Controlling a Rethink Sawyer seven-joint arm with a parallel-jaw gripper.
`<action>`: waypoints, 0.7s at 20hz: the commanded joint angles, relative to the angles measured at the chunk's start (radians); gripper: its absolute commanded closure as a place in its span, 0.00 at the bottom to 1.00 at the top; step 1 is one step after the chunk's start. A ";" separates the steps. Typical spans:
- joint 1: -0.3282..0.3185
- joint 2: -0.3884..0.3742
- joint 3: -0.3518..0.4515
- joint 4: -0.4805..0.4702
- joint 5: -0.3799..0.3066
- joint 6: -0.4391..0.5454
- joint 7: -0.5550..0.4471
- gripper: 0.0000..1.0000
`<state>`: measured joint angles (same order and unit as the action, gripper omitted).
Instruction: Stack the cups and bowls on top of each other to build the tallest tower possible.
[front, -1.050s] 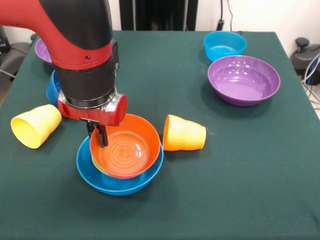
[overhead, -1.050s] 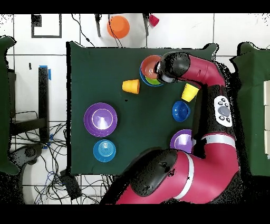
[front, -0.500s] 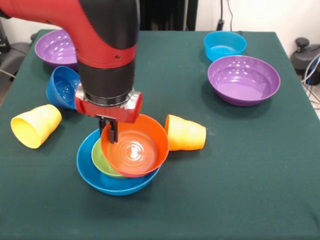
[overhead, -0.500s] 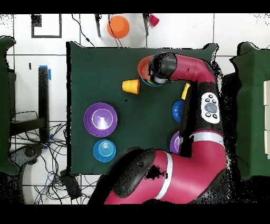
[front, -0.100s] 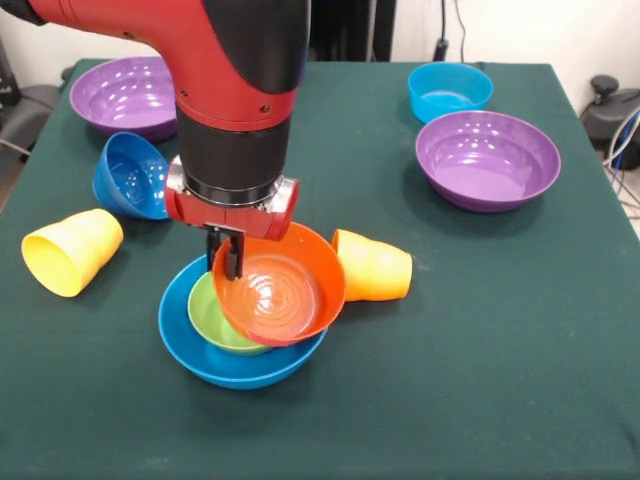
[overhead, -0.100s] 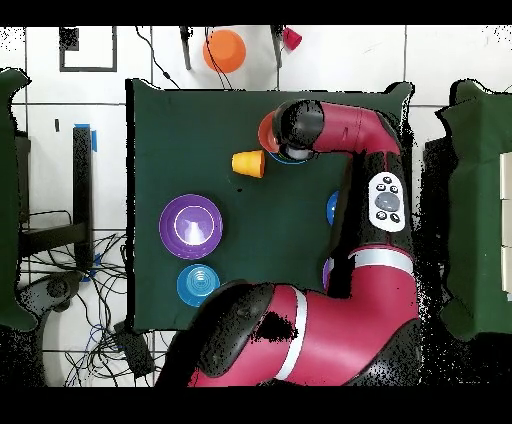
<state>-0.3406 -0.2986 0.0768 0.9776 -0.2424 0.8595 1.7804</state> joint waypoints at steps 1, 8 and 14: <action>0.012 0.029 0.027 -0.042 -0.050 0.087 -0.075 0.00; -0.009 0.039 0.051 -0.048 -0.047 0.052 -0.111 0.00; -0.012 0.061 0.067 -0.077 -0.034 0.063 -0.110 0.00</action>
<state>-0.3486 -0.2959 0.0702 0.9329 -0.2466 0.8597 1.7804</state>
